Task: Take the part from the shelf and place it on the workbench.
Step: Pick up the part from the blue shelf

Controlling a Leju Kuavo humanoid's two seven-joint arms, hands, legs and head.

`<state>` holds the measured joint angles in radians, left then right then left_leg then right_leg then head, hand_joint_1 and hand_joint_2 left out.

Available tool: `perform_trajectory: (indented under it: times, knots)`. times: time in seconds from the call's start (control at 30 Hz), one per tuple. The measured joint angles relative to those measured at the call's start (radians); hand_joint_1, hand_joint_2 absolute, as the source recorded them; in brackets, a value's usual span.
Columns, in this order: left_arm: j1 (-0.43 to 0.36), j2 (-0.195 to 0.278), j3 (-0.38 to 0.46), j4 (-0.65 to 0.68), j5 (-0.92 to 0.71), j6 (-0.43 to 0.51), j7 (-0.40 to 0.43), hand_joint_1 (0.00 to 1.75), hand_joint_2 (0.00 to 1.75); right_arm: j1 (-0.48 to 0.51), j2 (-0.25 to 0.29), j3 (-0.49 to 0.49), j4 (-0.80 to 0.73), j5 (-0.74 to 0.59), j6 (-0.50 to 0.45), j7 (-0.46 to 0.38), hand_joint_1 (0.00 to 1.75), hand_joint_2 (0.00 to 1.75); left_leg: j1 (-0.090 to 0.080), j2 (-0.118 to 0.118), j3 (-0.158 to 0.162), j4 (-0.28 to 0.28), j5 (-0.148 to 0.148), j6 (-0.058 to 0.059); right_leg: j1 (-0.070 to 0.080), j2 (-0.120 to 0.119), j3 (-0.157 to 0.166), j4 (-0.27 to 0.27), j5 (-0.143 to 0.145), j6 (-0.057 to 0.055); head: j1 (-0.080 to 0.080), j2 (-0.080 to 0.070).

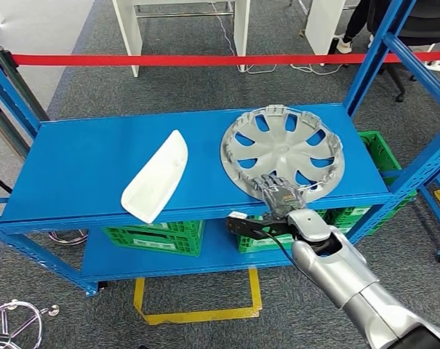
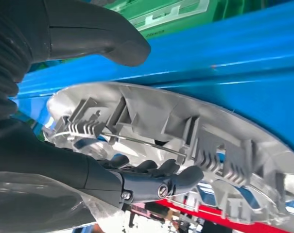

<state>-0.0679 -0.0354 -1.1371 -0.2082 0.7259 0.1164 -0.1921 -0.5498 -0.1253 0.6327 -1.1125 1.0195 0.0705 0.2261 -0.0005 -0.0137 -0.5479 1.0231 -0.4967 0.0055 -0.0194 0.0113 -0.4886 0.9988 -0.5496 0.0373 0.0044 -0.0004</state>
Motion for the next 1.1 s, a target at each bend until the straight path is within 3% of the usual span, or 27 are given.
perform_trajectory:
  times: [1.1]
  knots:
    - [0.007,-0.008,0.036,0.019,0.025,0.026,-0.003,0.0,0.0,0.047,-0.013,-0.052,-0.079,-0.021,0.047,0.061,0.0,1.75,0.0,0.0,0.0,0.0,0.0,0.0,0.0,0.0,0.0,0.0,0.0,0.0,0.0,0.0]
